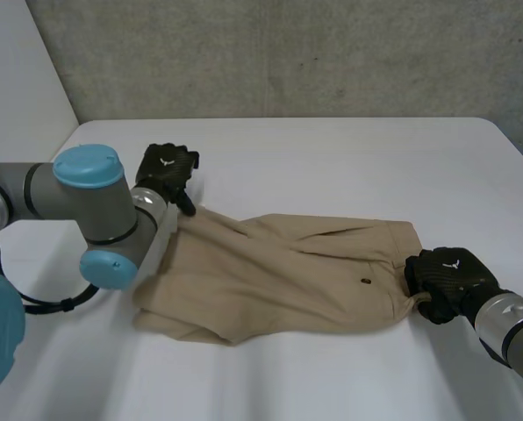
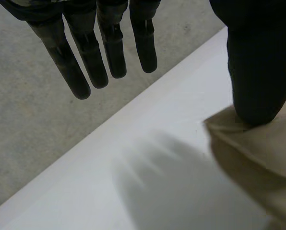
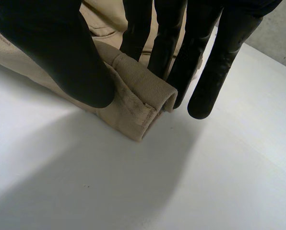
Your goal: Fold the shorts.
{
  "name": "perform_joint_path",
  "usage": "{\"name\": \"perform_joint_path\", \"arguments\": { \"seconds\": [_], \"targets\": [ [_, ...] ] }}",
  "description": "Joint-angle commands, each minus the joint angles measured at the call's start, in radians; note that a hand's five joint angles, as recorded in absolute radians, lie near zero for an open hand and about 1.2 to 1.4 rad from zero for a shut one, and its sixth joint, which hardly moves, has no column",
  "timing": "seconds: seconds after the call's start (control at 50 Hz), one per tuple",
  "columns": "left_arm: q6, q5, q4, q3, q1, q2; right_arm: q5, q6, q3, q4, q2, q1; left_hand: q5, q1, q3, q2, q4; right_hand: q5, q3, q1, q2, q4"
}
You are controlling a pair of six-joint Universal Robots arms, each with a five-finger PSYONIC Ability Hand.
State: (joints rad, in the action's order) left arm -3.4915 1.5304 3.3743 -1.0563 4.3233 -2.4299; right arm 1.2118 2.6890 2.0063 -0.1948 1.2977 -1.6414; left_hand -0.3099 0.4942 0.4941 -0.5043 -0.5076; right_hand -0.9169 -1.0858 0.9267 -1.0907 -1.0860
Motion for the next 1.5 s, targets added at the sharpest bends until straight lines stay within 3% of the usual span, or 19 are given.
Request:
{"name": "perform_joint_path", "arguments": {
  "seconds": [0.02, 0.22, 0.44, 0.52, 0.64, 0.84, 0.9, 0.98, 1.12, 1.16, 1.2, 1.24, 1.32, 1.38, 1.42, 1.5],
  "targets": [
    [0.000, 0.013, 0.003, 0.064, 0.019, -0.025, 0.002, 0.000, 0.003, 0.000, 0.002, 0.000, -0.143, 0.133, 0.133, -0.123, -0.120, -0.153, -0.159, 0.318, -0.154, -0.159],
    [0.008, 0.050, -0.013, -0.049, 0.004, 0.035, 0.002, 0.000, 0.005, 0.000, 0.012, 0.002, -0.125, 0.116, 0.116, -0.106, -0.102, -0.147, -0.153, 0.312, -0.148, -0.153],
    [0.038, 0.048, -0.018, -0.499, -0.063, 0.394, -0.001, 0.000, 0.009, -0.006, 0.023, 0.000, -0.046, 0.036, 0.037, -0.026, -0.023, -0.015, -0.021, 0.180, -0.016, -0.021],
    [0.038, 0.047, -0.001, -0.645, -0.065, 0.485, 0.002, -0.003, 0.012, -0.023, 0.020, -0.002, -0.017, 0.007, 0.007, 0.003, 0.006, -0.303, -0.309, 0.468, -0.304, -0.309],
    [0.040, 0.053, -0.001, -0.761, -0.063, 0.595, 0.023, -0.009, 0.000, -0.022, 0.034, 0.003, 0.033, -0.043, -0.043, 0.053, 0.056, -0.305, -0.310, 0.470, -0.306, -0.310],
    [0.094, 0.051, -0.013, -0.873, -0.047, 0.778, 0.006, -0.219, -0.017, 0.107, 0.116, 0.254, 0.136, -0.146, -0.145, 0.156, 0.159, -0.305, -0.310, 0.470, -0.306, -0.310],
    [0.124, 0.051, -0.015, -0.896, -0.044, 0.825, 0.008, -0.241, -0.037, 0.139, 0.140, 0.253, 0.151, -0.160, -0.160, 0.170, 0.174, -0.305, -0.310, 0.470, -0.306, -0.310],
    [0.155, 0.051, -0.020, -0.916, -0.039, 0.871, 0.008, -0.229, -0.083, 0.172, 0.192, 0.187, 0.154, -0.163, -0.163, 0.173, 0.177, -0.305, -0.310, 0.470, -0.306, -0.310],
    [0.177, 0.053, -0.032, -0.921, -0.036, 0.917, 0.006, -0.224, -0.208, 0.164, 0.264, -0.098, 0.189, -0.199, -0.198, 0.209, 0.212, -0.305, -0.310, 0.470, -0.306, -0.310],
    [0.180, 0.054, -0.032, -0.919, -0.036, 0.925, 0.005, -0.238, -0.286, 0.138, 0.229, -0.300, 0.189, -0.199, -0.198, 0.209, 0.212, -0.305, -0.310, 0.470, -0.306, -0.310],
    [0.183, 0.056, -0.032, -0.918, -0.033, 0.930, 0.000, -0.242, -0.323, 0.121, 0.189, -0.394, 0.200, -0.210, -0.210, 0.220, 0.224, -0.305, -0.310, 0.470, -0.306, -0.310],
    [0.183, 0.056, -0.033, -0.916, -0.027, 0.933, -0.005, -0.262, -0.395, 0.118, 0.060, -0.577, 0.218, -0.228, -0.228, 0.238, 0.241, -0.305, -0.310, 0.470, -0.306, -0.310],
    [0.183, 0.054, -0.035, -0.915, -0.018, 0.951, -0.060, -0.293, -0.432, 0.152, -0.087, -0.711, 0.224, -0.234, -0.234, 0.244, 0.247, -0.305, -0.310, 0.470, -0.306, -0.310],
    [0.183, 0.054, -0.035, -0.915, -0.005, 0.954, -0.110, -0.307, -0.437, 0.173, -0.153, -0.739, 0.230, -0.240, -0.239, 0.250, 0.253, -0.305, -0.310, 0.470, -0.306, -0.310],
    [0.183, 0.051, -0.035, -0.912, -0.001, 0.953, -0.170, -0.301, -0.446, 0.175, -0.181, -0.747, 0.230, -0.240, -0.239, 0.250, 0.253, 0.106, 0.101, 0.058, 0.106, 0.101],
    [0.181, 0.048, -0.032, -0.901, 0.010, 0.953, -0.206, -0.253, -0.469, 0.169, -0.157, -0.747, 0.230, -0.240, -0.239, 0.250, 0.253, 0.598, 0.592, -0.433, 0.597, 0.592]
  ]
}}
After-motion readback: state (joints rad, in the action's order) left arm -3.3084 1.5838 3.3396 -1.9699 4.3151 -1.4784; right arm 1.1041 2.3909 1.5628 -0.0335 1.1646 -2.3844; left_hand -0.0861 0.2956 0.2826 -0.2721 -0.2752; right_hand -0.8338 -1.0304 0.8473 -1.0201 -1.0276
